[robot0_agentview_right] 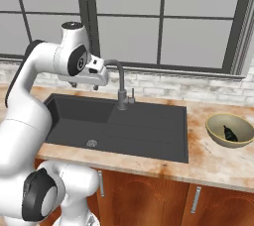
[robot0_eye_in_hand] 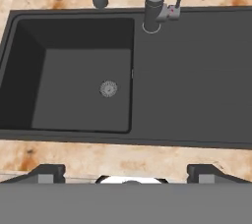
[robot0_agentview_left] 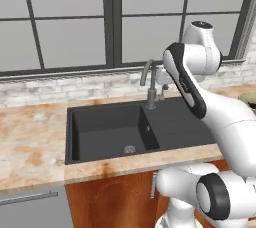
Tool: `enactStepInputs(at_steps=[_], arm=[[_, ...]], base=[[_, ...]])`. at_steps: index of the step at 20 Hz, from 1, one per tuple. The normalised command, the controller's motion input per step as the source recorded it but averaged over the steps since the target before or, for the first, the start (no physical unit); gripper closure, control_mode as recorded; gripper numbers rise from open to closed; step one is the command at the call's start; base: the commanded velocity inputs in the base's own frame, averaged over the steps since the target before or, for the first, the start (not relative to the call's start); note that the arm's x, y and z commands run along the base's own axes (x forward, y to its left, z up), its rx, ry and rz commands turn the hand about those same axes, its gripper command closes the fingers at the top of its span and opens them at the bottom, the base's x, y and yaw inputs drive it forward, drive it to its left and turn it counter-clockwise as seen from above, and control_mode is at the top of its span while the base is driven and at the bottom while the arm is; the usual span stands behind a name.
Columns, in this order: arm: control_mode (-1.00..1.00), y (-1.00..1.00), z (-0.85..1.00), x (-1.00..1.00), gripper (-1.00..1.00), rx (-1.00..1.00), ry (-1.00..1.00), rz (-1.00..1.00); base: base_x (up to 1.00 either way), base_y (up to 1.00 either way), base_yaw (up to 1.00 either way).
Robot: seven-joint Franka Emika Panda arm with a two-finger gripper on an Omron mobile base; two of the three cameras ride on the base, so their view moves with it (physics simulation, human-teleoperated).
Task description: Move the glass cup from next to the sink to the open cabinet. Then, move the bowl with the eggplant to the fridge to clear the area for faucet cleaning.
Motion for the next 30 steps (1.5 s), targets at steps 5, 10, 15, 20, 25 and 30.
enactStepInputs(at_steps=[5, 10, 15, 20, 25, 30], arm=[[-1.0, -0.46, -0.01, -0.96, -1.0, 0.06, -0.04, -0.07], [-1.0, -0.71, 0.0, -0.99, -1.0, 0.12, -0.04, -0.16], [-1.0, -0.65, 0.0, -0.66, -1.0, 0.07, 0.0, -0.17], [-1.0, -0.08, 0.0, -0.04, -1.0, 0.0, 0.0, -0.01], [-1.0, 0.0, 0.0, 0.0, -1.0, 0.0, 0.0, 0.0], [-1.0, 0.0, 0.0, 0.0, -1.0, 0.0, 0.01, 0.0]], base=[[0.0, 0.0, 0.0], [0.0, 0.0, 0.0], [0.0, 0.0, 0.0], [0.0, 0.0, 0.0], [0.0, 0.0, 0.0], [0.0, 0.0, 0.0]])
